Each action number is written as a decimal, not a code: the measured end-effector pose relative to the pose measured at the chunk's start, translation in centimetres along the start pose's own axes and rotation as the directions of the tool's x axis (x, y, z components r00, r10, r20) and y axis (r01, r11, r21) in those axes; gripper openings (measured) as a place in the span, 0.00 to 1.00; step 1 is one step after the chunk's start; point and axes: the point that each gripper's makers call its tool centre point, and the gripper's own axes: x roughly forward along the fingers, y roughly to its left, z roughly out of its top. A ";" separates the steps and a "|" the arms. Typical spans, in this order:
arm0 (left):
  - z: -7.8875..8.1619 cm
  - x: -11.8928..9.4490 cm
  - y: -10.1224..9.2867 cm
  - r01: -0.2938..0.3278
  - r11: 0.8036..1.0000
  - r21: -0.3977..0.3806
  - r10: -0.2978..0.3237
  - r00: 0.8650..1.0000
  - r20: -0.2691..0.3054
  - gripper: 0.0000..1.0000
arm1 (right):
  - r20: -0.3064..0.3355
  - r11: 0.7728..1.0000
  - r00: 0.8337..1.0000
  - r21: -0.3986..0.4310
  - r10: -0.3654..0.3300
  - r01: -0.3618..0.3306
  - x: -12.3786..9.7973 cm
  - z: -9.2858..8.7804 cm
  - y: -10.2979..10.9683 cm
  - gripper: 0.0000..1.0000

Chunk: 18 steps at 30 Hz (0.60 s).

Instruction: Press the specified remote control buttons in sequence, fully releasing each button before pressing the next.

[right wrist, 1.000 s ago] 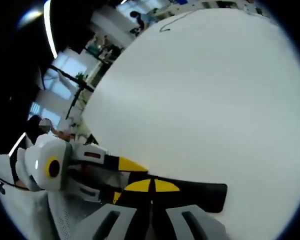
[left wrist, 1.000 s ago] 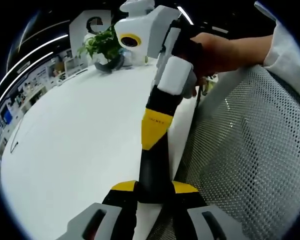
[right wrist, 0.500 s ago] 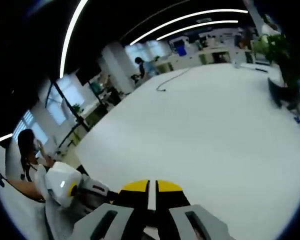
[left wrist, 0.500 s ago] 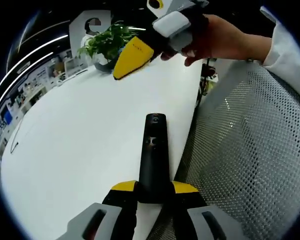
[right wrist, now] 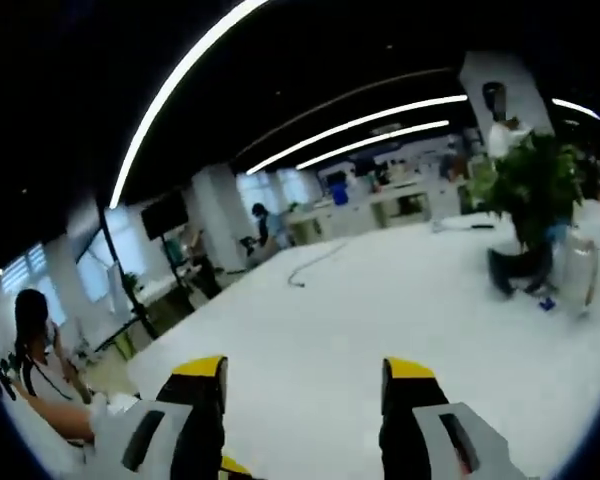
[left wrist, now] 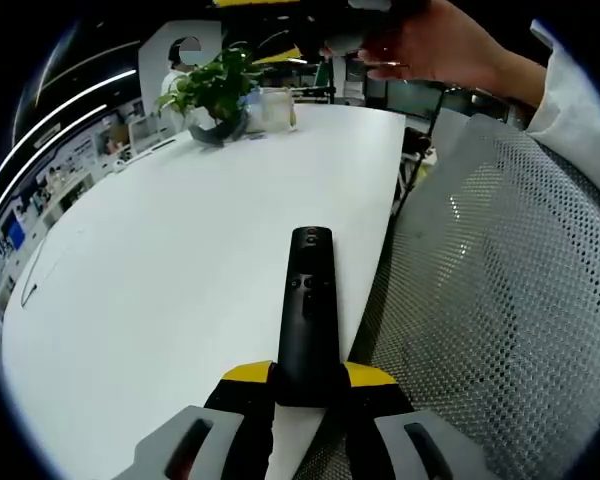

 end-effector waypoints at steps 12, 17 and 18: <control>0.1 0.0 0.0 0.001 1.000 0.001 -0.001 1.000 0.002 0.25 | 0.016 0.977 0.982 -0.098 -0.188 0.189 -3.4 -2.1 -3.3 0.99; 0.0 0.0 0.0 0.000 1.000 0.000 0.000 1.000 0.001 0.25 | -0.009 0.971 0.976 -0.107 -0.217 0.215 -4.2 -3.6 -3.9 0.99; 0.0 0.0 0.0 0.000 1.000 0.000 0.000 1.000 0.002 0.25 | -0.030 0.970 0.974 -0.104 -0.223 0.219 -4.1 -4.3 -4.0 0.99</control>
